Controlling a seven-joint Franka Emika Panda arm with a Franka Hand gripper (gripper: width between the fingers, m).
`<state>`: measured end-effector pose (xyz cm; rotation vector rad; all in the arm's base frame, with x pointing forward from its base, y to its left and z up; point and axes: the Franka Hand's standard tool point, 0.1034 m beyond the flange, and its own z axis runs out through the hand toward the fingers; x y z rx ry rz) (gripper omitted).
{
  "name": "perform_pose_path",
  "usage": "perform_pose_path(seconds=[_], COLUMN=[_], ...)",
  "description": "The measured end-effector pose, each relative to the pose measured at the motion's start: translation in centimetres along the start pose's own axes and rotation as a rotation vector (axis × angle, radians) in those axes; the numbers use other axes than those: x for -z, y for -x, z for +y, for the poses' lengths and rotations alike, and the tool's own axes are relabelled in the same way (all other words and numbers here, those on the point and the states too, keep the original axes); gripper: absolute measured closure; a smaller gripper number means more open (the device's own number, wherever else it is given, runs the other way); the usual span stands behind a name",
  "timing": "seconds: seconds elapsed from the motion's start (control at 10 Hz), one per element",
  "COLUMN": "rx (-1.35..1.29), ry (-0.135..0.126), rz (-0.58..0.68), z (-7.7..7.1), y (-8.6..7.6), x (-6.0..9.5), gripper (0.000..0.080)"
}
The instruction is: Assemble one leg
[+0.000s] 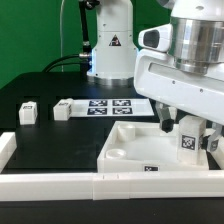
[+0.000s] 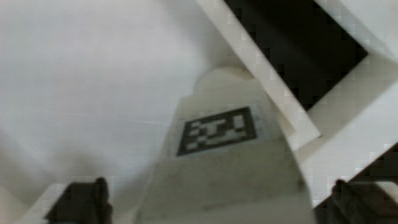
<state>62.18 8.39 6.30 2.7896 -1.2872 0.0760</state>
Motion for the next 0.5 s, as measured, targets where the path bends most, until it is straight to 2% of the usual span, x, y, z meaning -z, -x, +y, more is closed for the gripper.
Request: perform_pose_path(seconds=[0.5], rx=[0.000], ry=[0.001], rz=[0.000], z=[0.02], y=[0.01], x=[-0.06], gripper=[0.0150])
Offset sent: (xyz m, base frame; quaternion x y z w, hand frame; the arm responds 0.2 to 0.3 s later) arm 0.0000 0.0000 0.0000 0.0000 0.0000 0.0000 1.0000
